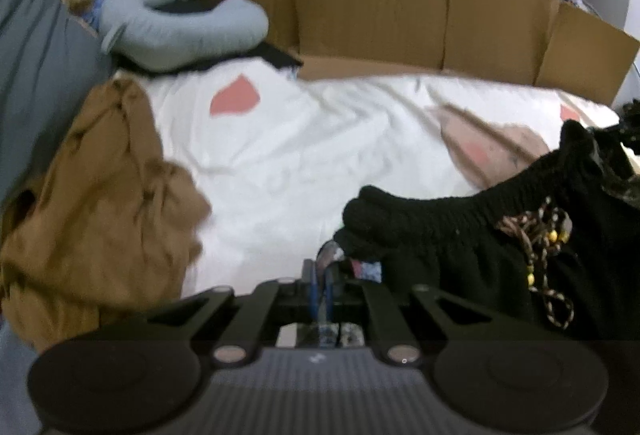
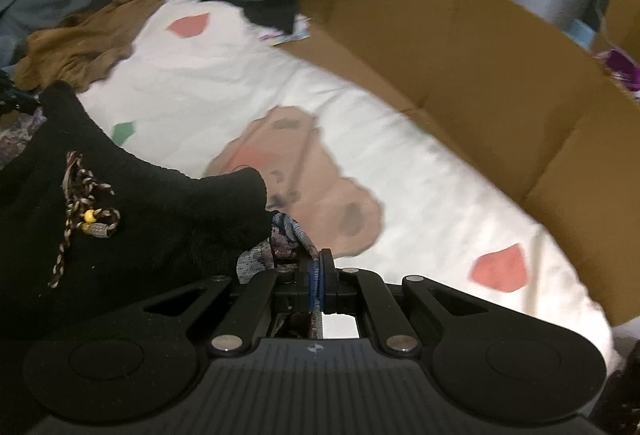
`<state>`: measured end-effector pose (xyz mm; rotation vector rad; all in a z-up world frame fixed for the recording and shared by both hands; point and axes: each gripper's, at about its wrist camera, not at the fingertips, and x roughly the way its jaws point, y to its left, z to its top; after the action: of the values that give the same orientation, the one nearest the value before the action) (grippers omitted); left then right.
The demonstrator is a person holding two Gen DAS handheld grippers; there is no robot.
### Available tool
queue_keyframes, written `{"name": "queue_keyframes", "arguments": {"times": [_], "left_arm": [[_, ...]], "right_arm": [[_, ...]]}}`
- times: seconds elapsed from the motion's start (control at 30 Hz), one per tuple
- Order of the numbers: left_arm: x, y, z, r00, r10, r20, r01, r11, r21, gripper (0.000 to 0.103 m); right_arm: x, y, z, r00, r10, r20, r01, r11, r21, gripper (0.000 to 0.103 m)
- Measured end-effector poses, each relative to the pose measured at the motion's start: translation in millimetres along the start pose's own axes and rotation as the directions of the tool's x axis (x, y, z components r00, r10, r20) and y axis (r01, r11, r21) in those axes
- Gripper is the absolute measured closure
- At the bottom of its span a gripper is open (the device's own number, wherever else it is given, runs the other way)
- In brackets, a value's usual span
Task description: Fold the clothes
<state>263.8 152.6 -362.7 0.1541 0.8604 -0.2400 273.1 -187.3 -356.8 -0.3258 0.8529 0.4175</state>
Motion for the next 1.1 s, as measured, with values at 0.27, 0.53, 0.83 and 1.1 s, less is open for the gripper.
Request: {"name": "queue_keyframes", "arguments": {"times": [0.27,0.53,0.83,1.1], "left_arm": [[53,-18,18,0.997,-0.040,-0.070,0.044,0.998,0.050,0.099],[75,-18,9,0.976,-0.097,-0.195,0.097,0.995,-0.009,0.089],[64,5,24,0.979,-0.156,-0.131,0.139,0.982,-0.127,0.054],[94,5,22,0.975,-0.170,-0.140,0.145,0.975,-0.169,0.054]], "right_arm": [[32,-28,0,0.997,-0.047,-0.057,0.052,0.996,0.076,0.103],[55,-38,-11,0.993,0.043,-0.114,-0.024,0.986,0.167,0.090],[42,-52,-2,0.990,0.137,-0.041,-0.122,0.957,0.265,0.049],[69,-42,4,0.978,0.197,-0.064,-0.174,0.947,0.270,0.044]]}}
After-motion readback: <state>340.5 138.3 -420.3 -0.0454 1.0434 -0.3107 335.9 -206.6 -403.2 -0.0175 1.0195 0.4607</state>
